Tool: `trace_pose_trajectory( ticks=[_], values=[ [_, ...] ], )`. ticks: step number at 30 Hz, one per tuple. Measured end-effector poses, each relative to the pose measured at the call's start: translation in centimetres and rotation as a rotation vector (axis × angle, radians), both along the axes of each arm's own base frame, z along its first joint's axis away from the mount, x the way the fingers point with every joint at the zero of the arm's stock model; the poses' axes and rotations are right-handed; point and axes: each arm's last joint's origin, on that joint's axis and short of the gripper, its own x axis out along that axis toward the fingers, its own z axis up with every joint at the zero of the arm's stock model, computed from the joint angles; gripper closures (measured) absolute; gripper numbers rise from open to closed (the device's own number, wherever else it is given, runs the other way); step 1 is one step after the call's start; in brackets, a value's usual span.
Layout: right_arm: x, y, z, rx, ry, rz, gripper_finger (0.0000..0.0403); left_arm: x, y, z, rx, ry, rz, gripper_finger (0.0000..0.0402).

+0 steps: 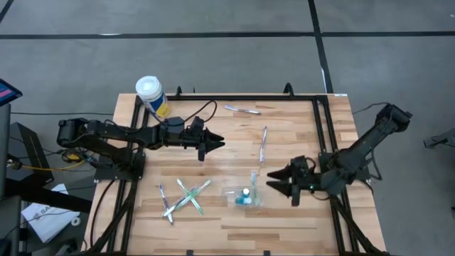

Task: Pick & Place toothbrushing station
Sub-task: Put the purple toothbrush in the transparent organizer

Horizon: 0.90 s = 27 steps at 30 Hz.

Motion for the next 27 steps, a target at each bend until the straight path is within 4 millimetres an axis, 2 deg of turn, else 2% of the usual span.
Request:
trace_pose_trajectory(
  ticks=[4,6,12,16,20,27],
  values=[
    [-0.5,-1.1,1.1,-0.025,-0.034,-0.014,0.022,0.0,0.2,-0.1,0.011,0.013,0.005,0.0259],
    [-0.7,-1.7,1.6,-0.035,-0.047,-0.022,0.0229,-0.2,0.4,-0.8,-0.005,0.089,0.015,0.0259],
    [-1.1,-2.9,2.5,-0.029,-0.072,-0.021,0.0246,-2.6,0.2,-5.2,-0.225,0.595,0.154,0.0259],
    [-1.2,-3.2,2.5,-0.027,-0.066,0.006,0.0251,-4.3,-0.8,-6.6,-0.347,0.815,0.221,0.0259],
    [-1.0,-3.4,2.3,-0.038,-0.045,0.022,0.0252,-5.4,-1.9,-7.1,-0.498,0.93,0.313,0.0259],
    [-0.8,-2.9,1.8,-0.055,-0.015,0.043,0.0248,-6.4,-4.0,-7.5,-0.596,1.011,0.454,0.0259]
  ],
)
